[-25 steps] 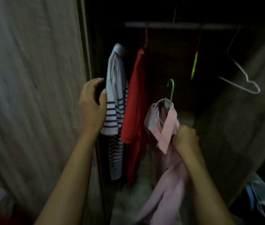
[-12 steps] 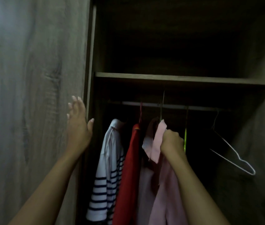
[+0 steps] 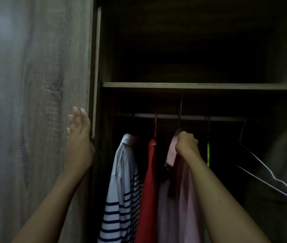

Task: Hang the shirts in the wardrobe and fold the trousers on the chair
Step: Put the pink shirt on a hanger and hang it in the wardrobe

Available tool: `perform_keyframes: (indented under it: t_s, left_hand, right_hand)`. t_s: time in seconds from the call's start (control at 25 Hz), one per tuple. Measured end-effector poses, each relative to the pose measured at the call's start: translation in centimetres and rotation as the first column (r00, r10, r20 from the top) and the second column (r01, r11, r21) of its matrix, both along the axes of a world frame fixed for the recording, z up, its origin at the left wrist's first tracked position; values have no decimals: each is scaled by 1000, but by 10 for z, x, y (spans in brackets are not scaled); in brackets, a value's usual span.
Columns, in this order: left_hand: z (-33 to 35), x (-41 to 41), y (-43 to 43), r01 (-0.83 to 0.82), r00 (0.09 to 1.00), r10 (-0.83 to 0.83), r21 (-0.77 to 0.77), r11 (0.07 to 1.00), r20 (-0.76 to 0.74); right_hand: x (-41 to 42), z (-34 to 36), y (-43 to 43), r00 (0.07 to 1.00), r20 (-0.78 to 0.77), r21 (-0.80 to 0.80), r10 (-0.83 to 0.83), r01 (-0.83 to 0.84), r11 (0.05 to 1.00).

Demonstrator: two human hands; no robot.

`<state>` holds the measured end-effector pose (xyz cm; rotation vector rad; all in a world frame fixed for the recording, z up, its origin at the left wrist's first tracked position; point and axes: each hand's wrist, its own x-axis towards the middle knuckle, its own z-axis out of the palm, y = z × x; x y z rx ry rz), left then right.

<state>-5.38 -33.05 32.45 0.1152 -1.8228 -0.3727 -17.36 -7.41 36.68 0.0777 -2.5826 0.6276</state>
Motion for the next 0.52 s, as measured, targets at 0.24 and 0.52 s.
perform_keyframes:
  t_s: [0.24,0.52]
  left_hand:
    - [-1,2,3,-25,1000,25,-8,1000,14]
    - [7,19,7,42,993,-44,26,999,107]
  right_hand:
    - [-1,-18,6,998,56,22,8,-9,1000]
    - [24,-25,4,1000,-5,-24,-5,4,1000]
